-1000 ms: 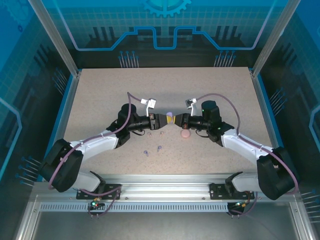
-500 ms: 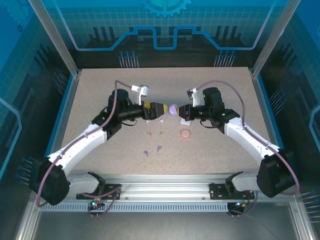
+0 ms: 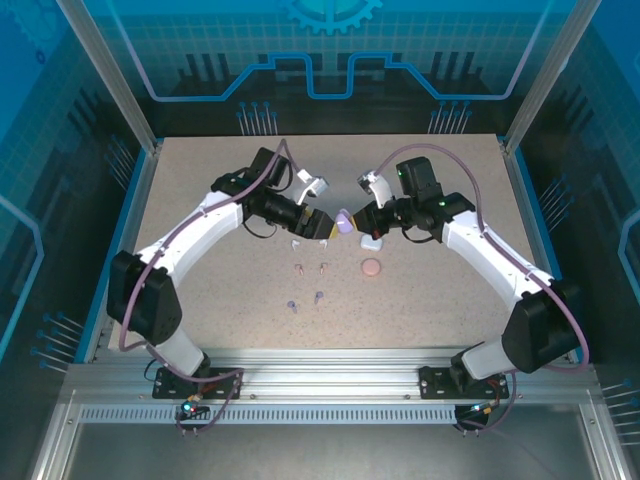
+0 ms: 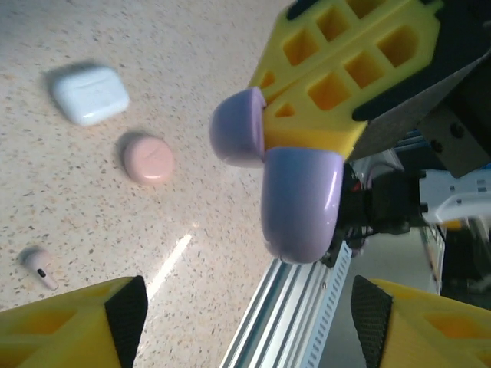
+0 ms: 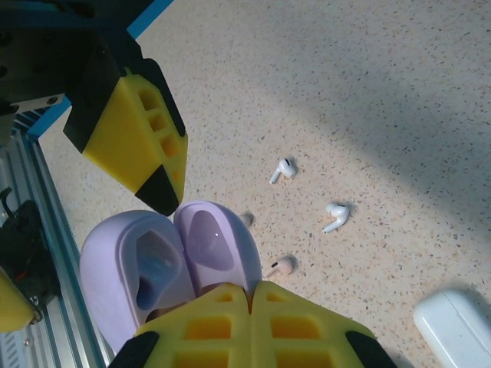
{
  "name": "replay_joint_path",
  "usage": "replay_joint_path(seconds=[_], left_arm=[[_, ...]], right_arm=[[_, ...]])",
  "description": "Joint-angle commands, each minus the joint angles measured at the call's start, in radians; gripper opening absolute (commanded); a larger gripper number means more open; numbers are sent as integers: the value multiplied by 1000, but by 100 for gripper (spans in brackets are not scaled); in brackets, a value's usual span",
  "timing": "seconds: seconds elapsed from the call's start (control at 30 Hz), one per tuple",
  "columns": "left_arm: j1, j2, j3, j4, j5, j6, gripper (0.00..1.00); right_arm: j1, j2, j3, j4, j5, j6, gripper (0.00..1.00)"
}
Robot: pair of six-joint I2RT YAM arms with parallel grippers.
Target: Insert the wireless bluetooth earbuds into the charging case
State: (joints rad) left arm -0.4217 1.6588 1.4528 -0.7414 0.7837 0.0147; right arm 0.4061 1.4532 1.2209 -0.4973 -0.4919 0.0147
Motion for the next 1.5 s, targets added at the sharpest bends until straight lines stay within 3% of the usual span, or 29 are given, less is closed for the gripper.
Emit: replay_joint_path(seconds=[0.0,0.17,0.47,1.2,1.47], left_arm=[[5,34,90,-154,136,132,70],[6,80,130,-185,181,159,68],[4,120,136,-153,234,140,54],[3,105,88,-28,235,81,34],[4,63,33,90,202,24,17]], right_arm=[[18,13,42,-74,-32,-78,0],[38,20,65,-98,-12,-97,0],[51,29,83,-83,-23,-85,0],[65,42,90,-67,-16,-68,0],[65,38,89,-63,-14,-66,0]])
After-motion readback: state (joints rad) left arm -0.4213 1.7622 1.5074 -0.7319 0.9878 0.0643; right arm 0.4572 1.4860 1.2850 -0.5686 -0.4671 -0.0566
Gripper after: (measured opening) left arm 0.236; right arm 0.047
